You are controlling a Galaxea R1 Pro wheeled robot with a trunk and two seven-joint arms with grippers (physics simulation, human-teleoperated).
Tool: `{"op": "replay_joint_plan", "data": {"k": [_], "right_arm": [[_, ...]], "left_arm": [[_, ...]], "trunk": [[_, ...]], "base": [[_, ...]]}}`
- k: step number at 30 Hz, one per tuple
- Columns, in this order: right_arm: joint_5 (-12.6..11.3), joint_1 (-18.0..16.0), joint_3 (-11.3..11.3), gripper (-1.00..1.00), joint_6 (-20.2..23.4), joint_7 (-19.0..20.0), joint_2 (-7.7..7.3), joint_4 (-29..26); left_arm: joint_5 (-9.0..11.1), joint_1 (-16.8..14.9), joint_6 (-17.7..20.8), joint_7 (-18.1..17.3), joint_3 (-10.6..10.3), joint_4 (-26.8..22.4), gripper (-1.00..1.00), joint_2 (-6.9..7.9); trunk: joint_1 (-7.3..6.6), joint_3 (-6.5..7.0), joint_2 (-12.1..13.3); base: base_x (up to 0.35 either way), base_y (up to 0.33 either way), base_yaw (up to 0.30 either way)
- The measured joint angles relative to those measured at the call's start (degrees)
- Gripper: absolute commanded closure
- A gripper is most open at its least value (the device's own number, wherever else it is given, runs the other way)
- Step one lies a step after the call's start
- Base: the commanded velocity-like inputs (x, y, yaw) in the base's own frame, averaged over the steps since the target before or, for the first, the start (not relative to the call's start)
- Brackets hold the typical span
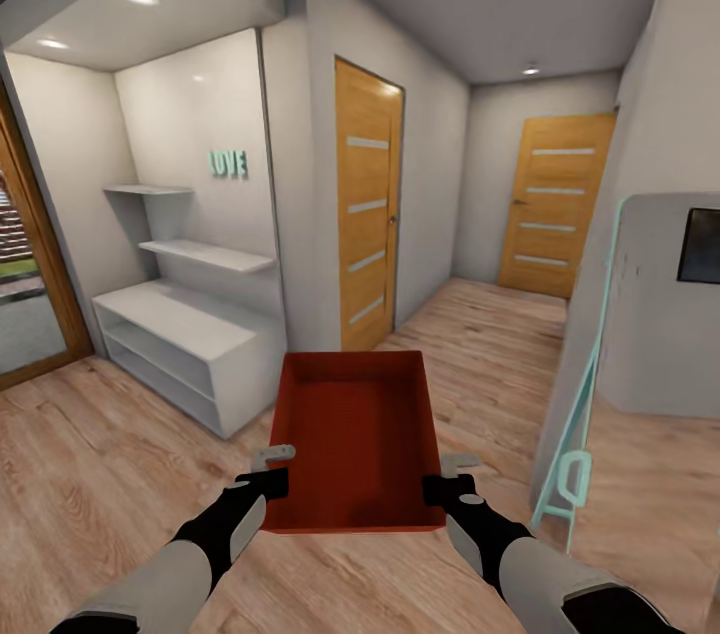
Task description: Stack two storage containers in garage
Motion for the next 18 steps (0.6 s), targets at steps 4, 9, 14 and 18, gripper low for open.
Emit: {"op": "replay_joint_plan", "data": {"k": [4,9,14,18], "right_arm": [[-0.02,0.0,0.02,1.0,0.0,-0.05,0.04,0.0],[-0.07,0.01,0.1,1.0,0.09,-0.44,0.34,-0.02],[-0.08,0.01,0.09,1.0,0.1,-0.43,0.34,-0.02],[-0.08,0.01,0.1,1.0,0.1,-0.44,0.34,-0.02]], "left_arm": [[0.0,0.0,0.02,-0.07,0.0,-0.01,1.0,0.05],[-0.02,-0.01,0.2,-0.6,0.04,-0.08,1.0,0.41],[-0.02,-0.01,0.24,-0.59,0.03,-0.1,1.0,0.41],[-0.02,-0.01,0.21,-0.6,0.04,-0.08,1.0,0.41]], "trunk": [[0.0,0.0,0.0],[0.0,0.0,0.0],[0.0,0.0,0.0],[0.0,0.0,0.0]], "base": [[0.323,0.096,-0.03],[0.323,0.096,-0.189],[0.323,0.096,-0.235],[0.323,0.096,-0.239]]}}
